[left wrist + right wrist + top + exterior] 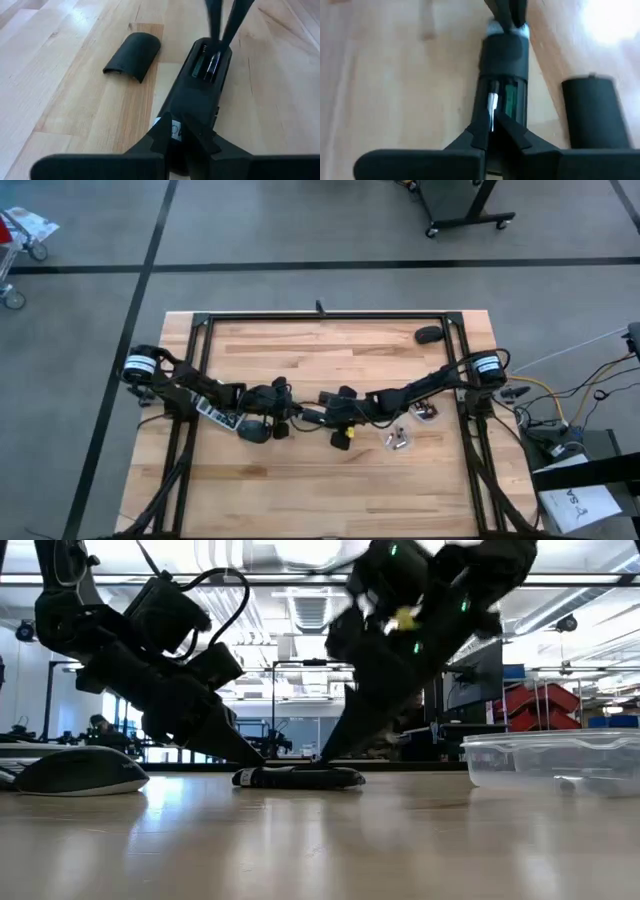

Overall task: Insert battery
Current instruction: Insert the silver battery into the remote battery compartment

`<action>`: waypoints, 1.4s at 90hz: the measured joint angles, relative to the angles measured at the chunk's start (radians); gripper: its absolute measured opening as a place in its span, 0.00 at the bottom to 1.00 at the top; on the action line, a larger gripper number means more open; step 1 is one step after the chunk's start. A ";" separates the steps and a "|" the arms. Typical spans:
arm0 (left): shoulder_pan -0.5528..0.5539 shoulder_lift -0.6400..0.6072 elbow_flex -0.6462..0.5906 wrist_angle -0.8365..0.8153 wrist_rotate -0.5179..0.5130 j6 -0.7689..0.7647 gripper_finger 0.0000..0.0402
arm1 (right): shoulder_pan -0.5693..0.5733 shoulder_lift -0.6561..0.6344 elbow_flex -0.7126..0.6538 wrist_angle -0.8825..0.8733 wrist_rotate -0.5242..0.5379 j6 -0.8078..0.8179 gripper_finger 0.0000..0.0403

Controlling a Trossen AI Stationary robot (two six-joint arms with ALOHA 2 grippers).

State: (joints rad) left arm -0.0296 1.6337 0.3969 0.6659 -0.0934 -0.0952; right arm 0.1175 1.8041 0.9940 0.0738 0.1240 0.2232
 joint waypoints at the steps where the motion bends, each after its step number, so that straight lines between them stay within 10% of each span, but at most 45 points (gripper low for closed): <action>1: 0.000 0.000 0.000 0.000 0.000 0.000 0.05 | 0.000 -0.009 0.001 -0.002 0.000 -0.003 0.02; 50: 0.000 0.001 -0.001 0.009 -0.003 0.000 0.05 | 0.043 -0.351 -0.022 -0.608 -0.002 -0.009 0.02; 82: 0.000 0.002 -0.002 0.026 -0.003 0.007 0.05 | 0.095 -0.502 -0.133 -0.729 -0.007 0.494 0.18; 108: 0.000 0.002 -0.002 0.036 -0.003 0.008 0.05 | 0.107 -0.470 -0.207 -0.764 -0.162 1.234 0.35; 126: 0.000 0.002 -0.002 0.040 -0.003 0.007 0.05 | 0.107 -0.426 -0.211 -0.765 -0.233 1.381 0.39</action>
State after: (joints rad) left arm -0.0292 1.6360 0.3946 0.7059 -0.0967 -0.0879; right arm 0.2249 1.3785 0.7826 -0.6911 -0.1088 1.6039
